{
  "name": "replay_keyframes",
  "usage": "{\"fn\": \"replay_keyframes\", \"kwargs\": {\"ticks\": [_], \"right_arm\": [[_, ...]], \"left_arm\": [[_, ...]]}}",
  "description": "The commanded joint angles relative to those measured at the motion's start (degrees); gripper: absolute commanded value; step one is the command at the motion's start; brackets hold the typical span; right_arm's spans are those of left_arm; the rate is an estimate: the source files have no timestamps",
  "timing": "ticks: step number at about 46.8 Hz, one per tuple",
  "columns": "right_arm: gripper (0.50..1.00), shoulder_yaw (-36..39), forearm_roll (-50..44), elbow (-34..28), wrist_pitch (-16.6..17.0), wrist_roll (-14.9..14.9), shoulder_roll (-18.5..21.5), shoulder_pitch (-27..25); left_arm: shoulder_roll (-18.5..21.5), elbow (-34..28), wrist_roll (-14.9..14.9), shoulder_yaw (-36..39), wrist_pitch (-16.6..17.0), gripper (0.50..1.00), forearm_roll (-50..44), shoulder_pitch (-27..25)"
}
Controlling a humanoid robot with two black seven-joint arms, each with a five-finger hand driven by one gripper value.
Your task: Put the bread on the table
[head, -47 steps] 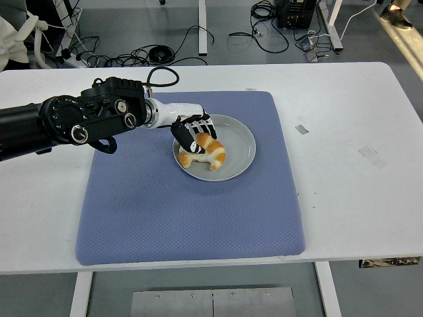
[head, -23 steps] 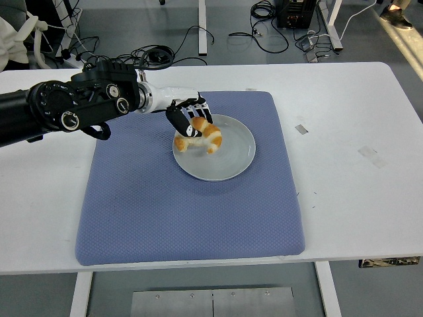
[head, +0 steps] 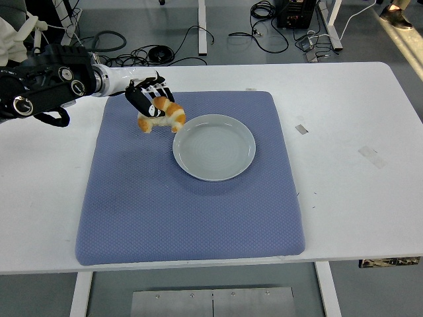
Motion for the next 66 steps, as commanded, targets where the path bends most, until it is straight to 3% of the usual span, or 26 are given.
{"fn": "replay_keyframes", "kwargs": {"ticks": [1,40,66], "right_arm": [[1.000,0.0,0.0,0.0,0.0,0.0,0.0,0.0],[1.000,0.0,0.0,0.0,0.0,0.0,0.0,0.0],[1.000,0.0,0.0,0.0,0.0,0.0,0.0,0.0]], "left_arm": [[1.1,-0.1,0.0,0.1,0.0,0.500,0.0,0.4],[5.4,0.6,-0.1,0.4,0.1,0.500,0.1,4.2],[4.8,0.6,0.0,0.1,0.8,0.500,0.1,5.9]]}}
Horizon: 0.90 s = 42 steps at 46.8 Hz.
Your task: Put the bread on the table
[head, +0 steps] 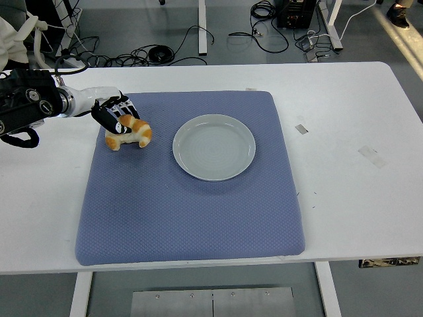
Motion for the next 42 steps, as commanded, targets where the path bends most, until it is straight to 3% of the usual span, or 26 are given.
{"fn": "replay_keyframes", "kwargs": {"ticks": [1,9,13,15,42], "right_arm": [[1.000,0.0,0.0,0.0,0.0,0.0,0.0,0.0],[1.000,0.0,0.0,0.0,0.0,0.0,0.0,0.0],[1.000,0.0,0.0,0.0,0.0,0.0,0.0,0.0],[1.000,0.0,0.0,0.0,0.0,0.0,0.0,0.0],[1.000,0.0,0.0,0.0,0.0,0.0,0.0,0.0]], "left_arm": [[0.0,0.1,0.0,-0.2,0.2,0.500,0.0,0.0],[0.1,0.1,0.1,-0.3,1.0,0.500,-0.1,0.1],[0.1,0.1,0.1,-0.3,2.1,0.611,-0.1,0.4],[0.2,0.1,0.1,-0.4,2.3,0.628,-0.2,0.4],[-0.2,0.1,0.1,-0.4,2.3,0.692,-0.2,0.6]]}}
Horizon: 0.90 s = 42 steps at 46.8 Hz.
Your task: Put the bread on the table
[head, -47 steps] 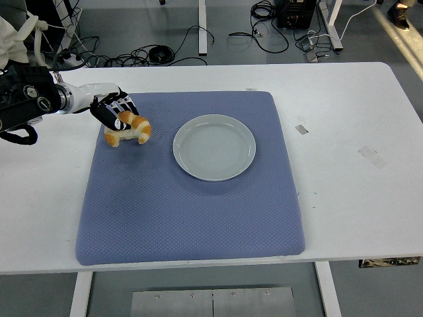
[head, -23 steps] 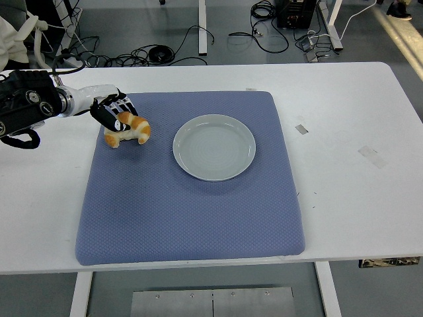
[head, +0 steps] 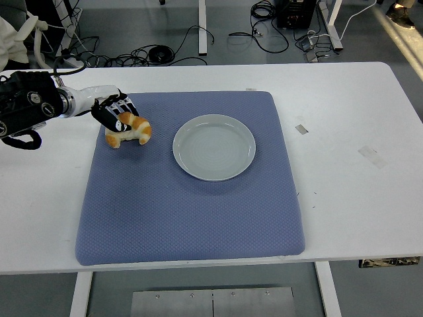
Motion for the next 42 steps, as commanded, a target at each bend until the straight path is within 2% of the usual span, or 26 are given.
{"fn": "replay_keyframes", "kwargs": {"ticks": [1,7,14,32,42], "right_arm": [[1.000,0.0,0.0,0.0,0.0,0.0,0.0,0.0],[1.000,0.0,0.0,0.0,0.1,0.0,0.0,0.0],[1.000,0.0,0.0,0.0,0.0,0.0,0.0,0.0],[1.000,0.0,0.0,0.0,0.0,0.0,0.0,0.0],[1.000,0.0,0.0,0.0,0.0,0.0,0.0,0.0]], "left_arm": [[0.0,0.0,0.0,0.0,0.0,0.696,0.0,0.0],[0.0,0.0,0.0,0.1,0.4,0.727,-0.1,0.0],[0.0,0.0,0.0,0.1,0.5,0.790,-0.1,0.0],[0.0,0.0,0.0,0.1,1.2,0.855,-0.2,0.0],[0.2,0.0,0.0,-0.1,1.8,0.927,-0.7,-0.1]]}}
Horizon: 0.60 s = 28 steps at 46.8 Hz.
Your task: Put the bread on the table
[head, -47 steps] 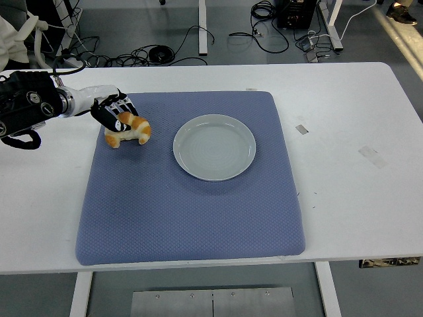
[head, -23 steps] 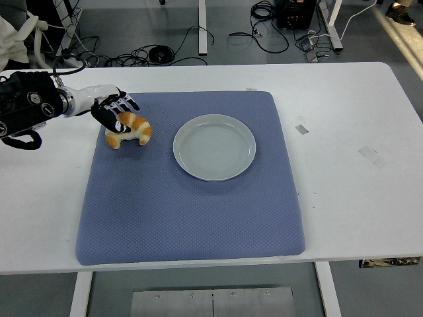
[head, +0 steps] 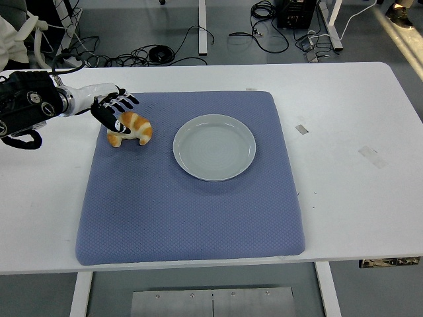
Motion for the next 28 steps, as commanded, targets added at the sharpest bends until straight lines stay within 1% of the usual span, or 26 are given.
{"fn": "replay_keyframes", "kwargs": {"ticks": [1,12,17,28], "right_arm": [[1.000,0.0,0.0,0.0,0.0,0.0,0.0,0.0],[1.000,0.0,0.0,0.0,0.0,0.0,0.0,0.0],[1.000,0.0,0.0,0.0,0.0,0.0,0.0,0.0],[1.000,0.0,0.0,0.0,0.0,0.0,0.0,0.0]], "left_arm": [[0.0,0.0,0.0,0.0,0.5,0.931,0.0,-0.1],[0.1,0.0,0.0,-0.3,1.1,0.964,-0.1,-0.6],[0.1,0.2,-0.1,-1.4,1.3,0.969,-0.1,-0.4],[0.2,0.3,-0.3,-2.9,4.3,0.972,-0.4,0.5]]}}
